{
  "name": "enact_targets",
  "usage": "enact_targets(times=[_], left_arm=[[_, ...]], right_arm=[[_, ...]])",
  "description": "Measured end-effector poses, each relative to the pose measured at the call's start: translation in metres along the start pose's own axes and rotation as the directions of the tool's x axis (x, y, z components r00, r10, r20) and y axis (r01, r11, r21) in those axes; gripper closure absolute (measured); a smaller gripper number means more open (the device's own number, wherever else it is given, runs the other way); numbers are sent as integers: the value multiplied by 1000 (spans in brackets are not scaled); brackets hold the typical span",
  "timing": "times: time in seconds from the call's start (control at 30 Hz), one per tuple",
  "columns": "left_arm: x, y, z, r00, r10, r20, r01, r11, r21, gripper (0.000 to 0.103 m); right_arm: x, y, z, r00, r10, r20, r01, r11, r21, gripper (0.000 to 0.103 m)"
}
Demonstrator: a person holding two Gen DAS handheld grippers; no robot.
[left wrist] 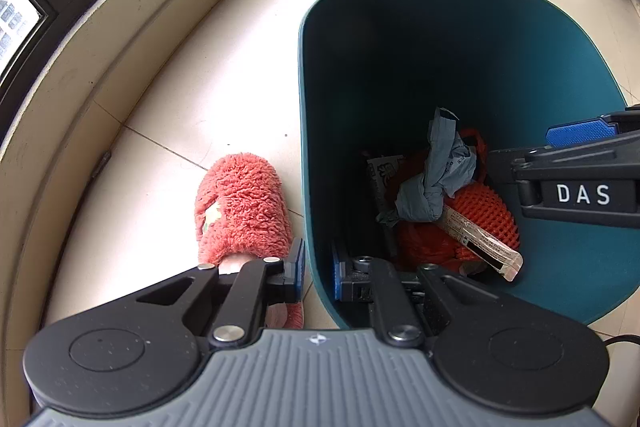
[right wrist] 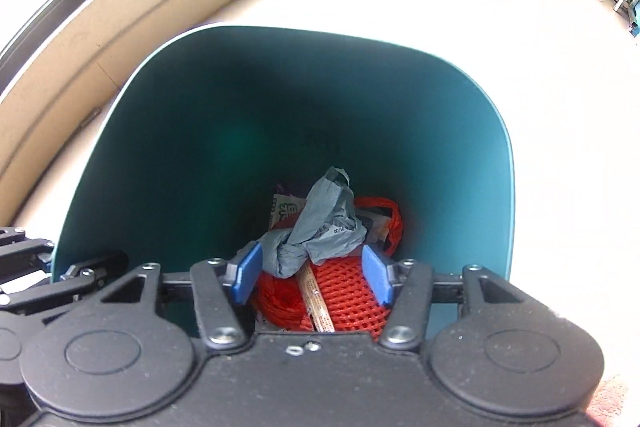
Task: Collect trash
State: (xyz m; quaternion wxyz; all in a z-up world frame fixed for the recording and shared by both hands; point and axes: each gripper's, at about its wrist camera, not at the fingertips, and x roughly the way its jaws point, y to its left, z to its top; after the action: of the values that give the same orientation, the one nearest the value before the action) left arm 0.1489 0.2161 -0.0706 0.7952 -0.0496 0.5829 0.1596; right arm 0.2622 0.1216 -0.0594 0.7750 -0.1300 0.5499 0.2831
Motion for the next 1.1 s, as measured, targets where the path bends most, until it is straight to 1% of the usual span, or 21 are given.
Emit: enact_targets(times=[0.13,0.27,0.37,0.43,0.5,0.63,0.73,0.9,1.03,1.1], left_arm=[[-4,-1,-4,1000,-3,16,3,1000,3,91],[-12,-1,-8,999,-3,44,3,1000,5,90],[-22,-4,-13,996,10,86,-12,1000,19,89],[-30,-6,-18,992,27,121,-32,999,34,89],[-38,-6,-23,988,31,151,-36,999,36,89],[-52,-7,-32,982,22,188,-28,999,34,89],[-63,-10,-42,975,20,219,-29,999,39,89],[-80,-10,-56,968,8,249,-15,1000,25,89],[-92,-11,-64,959,14,283,-18,1000,12,89],[-95,-12,-67,955,17,296,-22,1000,12,89]], right_arm=[[-29,-5,-7,998,23,64,-24,1000,16,46],[-55,-12,-19,990,34,139,-39,999,34,42],[-75,-18,-30,980,49,194,-60,997,53,41],[-87,-22,-39,972,57,229,-73,995,62,41],[-97,-24,-47,964,58,258,-76,995,64,40],[-111,-29,-63,943,66,325,-96,992,76,39],[-122,-31,-75,926,74,370,-113,990,85,34],[-131,-30,-94,908,72,413,-119,989,89,30],[-138,-29,-107,892,70,446,-127,987,99,26],[-140,-27,-112,888,65,455,-123,987,99,23]])
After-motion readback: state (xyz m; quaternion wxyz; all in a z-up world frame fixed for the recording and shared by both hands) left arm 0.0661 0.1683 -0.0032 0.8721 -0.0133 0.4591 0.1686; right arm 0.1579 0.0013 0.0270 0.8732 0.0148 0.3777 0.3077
